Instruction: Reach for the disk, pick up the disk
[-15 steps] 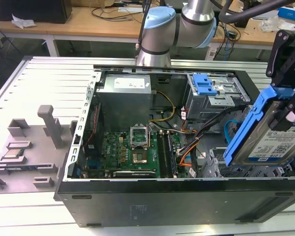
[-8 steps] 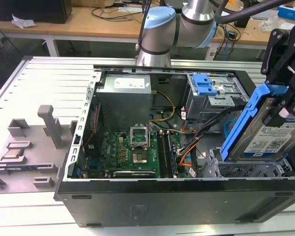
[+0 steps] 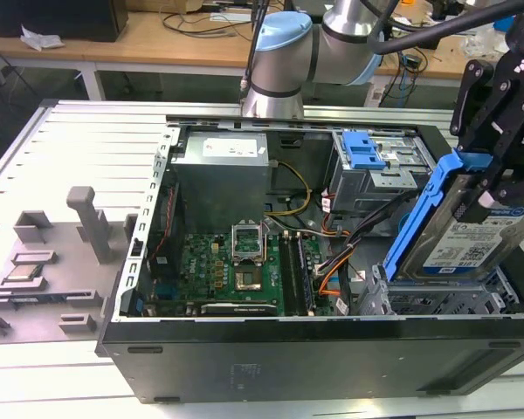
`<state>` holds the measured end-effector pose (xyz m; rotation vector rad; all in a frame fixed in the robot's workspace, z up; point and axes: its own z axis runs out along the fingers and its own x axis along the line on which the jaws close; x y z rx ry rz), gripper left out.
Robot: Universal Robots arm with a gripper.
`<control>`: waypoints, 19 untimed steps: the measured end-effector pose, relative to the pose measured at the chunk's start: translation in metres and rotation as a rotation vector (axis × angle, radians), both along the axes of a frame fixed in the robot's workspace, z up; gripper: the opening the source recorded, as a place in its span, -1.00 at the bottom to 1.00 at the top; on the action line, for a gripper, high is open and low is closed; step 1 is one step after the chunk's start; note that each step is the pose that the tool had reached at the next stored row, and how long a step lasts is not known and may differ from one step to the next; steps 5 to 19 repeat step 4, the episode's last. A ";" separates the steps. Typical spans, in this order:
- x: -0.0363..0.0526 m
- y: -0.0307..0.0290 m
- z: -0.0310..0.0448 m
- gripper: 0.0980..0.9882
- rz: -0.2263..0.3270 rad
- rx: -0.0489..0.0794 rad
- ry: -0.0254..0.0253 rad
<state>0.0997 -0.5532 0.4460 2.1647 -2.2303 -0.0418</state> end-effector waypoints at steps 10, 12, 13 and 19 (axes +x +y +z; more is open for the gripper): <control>0.0000 0.0001 -0.0001 -0.39 0.000 0.000 0.0000; 0.0000 0.0001 -0.0001 -0.39 0.000 0.000 0.0000; 0.0000 0.0001 -0.0001 -0.39 0.000 0.000 0.0000; 0.0000 0.0001 -0.0001 -0.39 0.000 0.000 0.0000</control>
